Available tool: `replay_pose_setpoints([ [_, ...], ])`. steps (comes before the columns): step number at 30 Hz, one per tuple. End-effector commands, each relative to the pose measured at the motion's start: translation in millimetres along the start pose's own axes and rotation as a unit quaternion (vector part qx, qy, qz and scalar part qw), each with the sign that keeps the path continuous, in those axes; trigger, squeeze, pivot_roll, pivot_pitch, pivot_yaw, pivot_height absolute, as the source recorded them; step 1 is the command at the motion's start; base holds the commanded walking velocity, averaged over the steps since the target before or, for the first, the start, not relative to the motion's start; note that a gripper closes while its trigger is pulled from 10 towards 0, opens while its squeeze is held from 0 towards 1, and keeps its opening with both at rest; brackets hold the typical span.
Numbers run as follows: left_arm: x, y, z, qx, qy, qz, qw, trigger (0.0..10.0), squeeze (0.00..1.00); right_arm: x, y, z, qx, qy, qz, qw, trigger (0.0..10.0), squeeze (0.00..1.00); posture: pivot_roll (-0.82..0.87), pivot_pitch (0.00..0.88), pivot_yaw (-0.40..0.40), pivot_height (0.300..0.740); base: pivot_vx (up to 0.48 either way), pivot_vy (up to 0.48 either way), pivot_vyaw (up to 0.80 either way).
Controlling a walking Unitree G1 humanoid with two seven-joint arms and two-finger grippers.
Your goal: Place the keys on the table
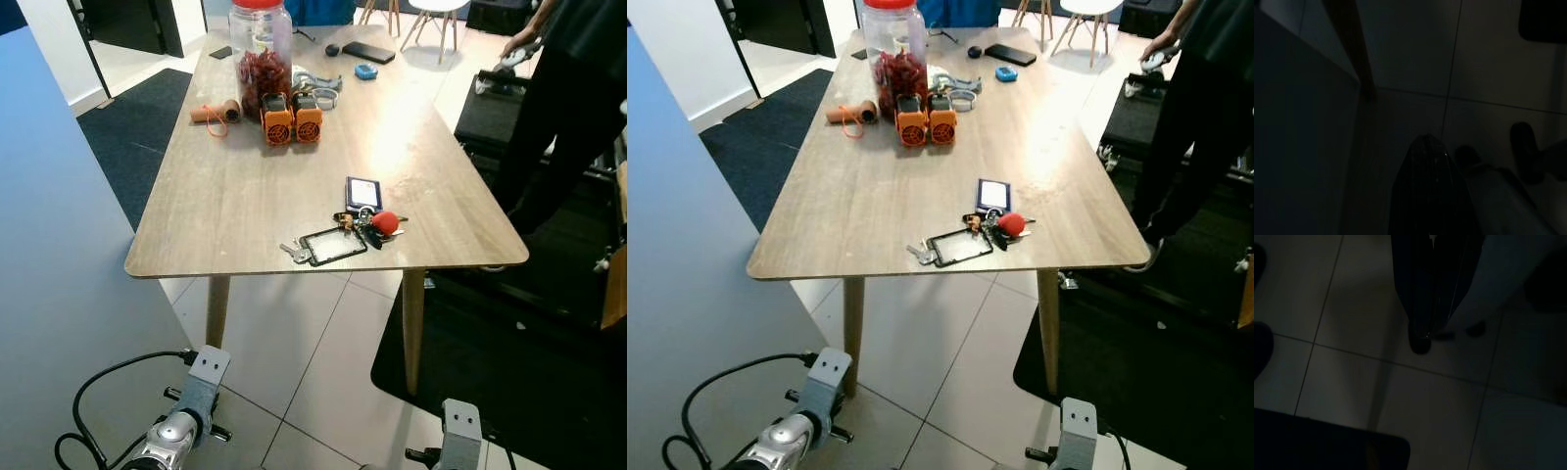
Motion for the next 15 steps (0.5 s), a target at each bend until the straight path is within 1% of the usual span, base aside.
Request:
replay_pose_setpoints([
  [1, 4.2, 0.0, -6.5, -0.023, -0.007, -0.007, 1.000, 10.0, 0.00, -2.6, 1.0, 2.9, 0.004, 0.009, 0.003, 1.000, 10.0, 0.00, 0.00, 0.025, 0.015, 0.740, 0.000, 0.000, 0.00],
  [2, 4.2, 0.0, -6.5, -0.023, -0.007, -0.007, 1.000, 10.0, 0.00, -2.6, 1.0, 2.9, 0.004, 0.009, 0.003, 1.000, 10.0, 0.00, 0.00, 0.025, 0.015, 0.740, 0.000, 0.000, 0.00],
  [3, 4.4, -0.1, -5.9, -0.019, 0.007, -0.007, 1.000, 10.0, 0.00, -7.9, 2.3, 6.3, 0.009, 0.023, 0.019, 1.000, 10.0, 0.00, 0.00, 0.035, 0.022, 0.740, 0.000, 0.000, 0.00],
  [4, 4.4, -0.1, -5.9, -0.019, 0.007, -0.007, 1.000, 10.0, 0.00, -7.9, 2.3, 6.3, 0.009, 0.023, 0.019, 1.000, 10.0, 0.00, 0.00, 0.035, 0.022, 0.740, 0.000, 0.000, 0.00],
  [5, 4.0, -0.1, -4.2, -0.010, 0.003, -0.002, 1.000, 10.0, 0.00, -9.8, 2.6, 7.2, 0.009, 0.031, 0.024, 0.999, 10.0, 0.00, 0.00, 0.035, 0.022, 0.740, 0.000, 0.000, 0.00],
  [8, 3.8, 0.7, -0.3, 0.000, -0.026, 0.000, 1.000, 10.0, 0.00, -10.8, 2.7, 7.0, 0.007, 0.031, 0.029, 0.999, 10.0, 0.00, 0.00, 0.028, 0.009, 0.740, 0.000, 0.000, 0.00],
  [11, 2.6, 1.4, 2.9, 0.004, -0.046, 0.000, 0.999, 10.0, 0.00, -11.6, 2.8, 8.8, 0.014, 0.026, 0.031, 0.999, 10.0, 0.00, 0.00, 0.035, 0.021, 0.740, 0.000, 0.000, 0.00],
  [13, 6.0, 2.0, 2.9, 0.000, -0.058, -0.017, 0.998, 10.0, 0.00, -11.3, 2.8, 9.0, 0.013, 0.021, 0.032, 0.999, 10.0, 0.00, 0.00, 0.038, 0.024, 0.740, 0.000, 0.000, 0.00],
  [14, 6.0, 2.0, 2.9, 0.000, -0.058, -0.017, 0.998, 10.0, 0.00, -11.3, 2.8, 9.0, 0.013, 0.021, 0.032, 0.999, 10.0, 0.00, 0.00, 0.038, 0.024, 0.740, 0.000, 0.000, 0.00],
  [15, 8.8, 2.2, 3.4, -0.001, -0.058, -0.028, 0.998, 10.0, 0.00, -10.7, 2.8, 8.6, 0.011, 0.020, 0.032, 0.999, 10.0, 0.00, 0.00, 0.049, 0.020, 0.740, 0.000, 0.000, 0.00],
])
Point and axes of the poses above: a point about 5 cm out from each wrist's last joint towards the gripper, its own y axis pointing out of the wrist towards the gripper, its own z axis along the axis of the wrist's last joint, x = y × z, the point moved 2 cm from there along y, pointing out of the wrist towards the gripper, and after that the axes turned 7 degrees about y, right-handed, at the moved point
